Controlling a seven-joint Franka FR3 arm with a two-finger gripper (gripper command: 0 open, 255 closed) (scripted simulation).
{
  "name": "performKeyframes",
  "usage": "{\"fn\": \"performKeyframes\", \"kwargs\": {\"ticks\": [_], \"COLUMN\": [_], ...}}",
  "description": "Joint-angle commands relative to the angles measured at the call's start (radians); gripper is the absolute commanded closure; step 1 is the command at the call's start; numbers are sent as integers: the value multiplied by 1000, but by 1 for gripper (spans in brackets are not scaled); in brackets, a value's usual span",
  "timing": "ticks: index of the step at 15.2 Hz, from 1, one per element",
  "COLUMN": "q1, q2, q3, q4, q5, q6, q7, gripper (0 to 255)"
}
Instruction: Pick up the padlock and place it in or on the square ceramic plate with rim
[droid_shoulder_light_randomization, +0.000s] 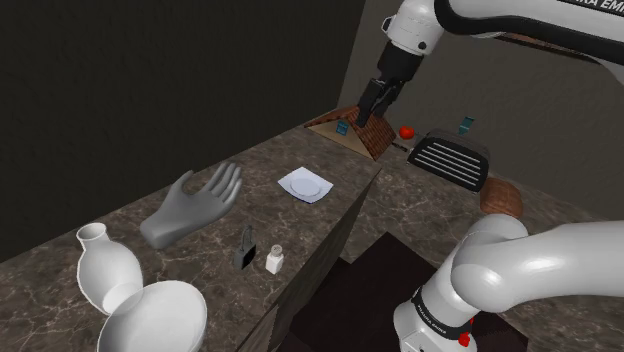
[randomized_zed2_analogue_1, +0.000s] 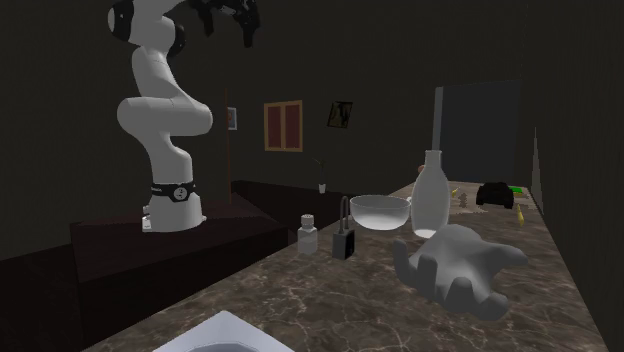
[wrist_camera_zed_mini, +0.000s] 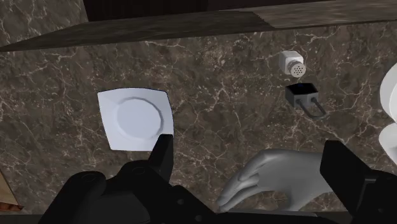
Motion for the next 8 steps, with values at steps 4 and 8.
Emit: {"fn": "performKeyframes", "kwargs": {"ticks": [4, 8], "q1": [13, 32], "q2": [-4, 14], "q3": [41, 99], "q4": [-90, -193], "q5": [11, 25], "q6": [98, 234], "q7": [31, 74], "gripper": [0, 0]}}
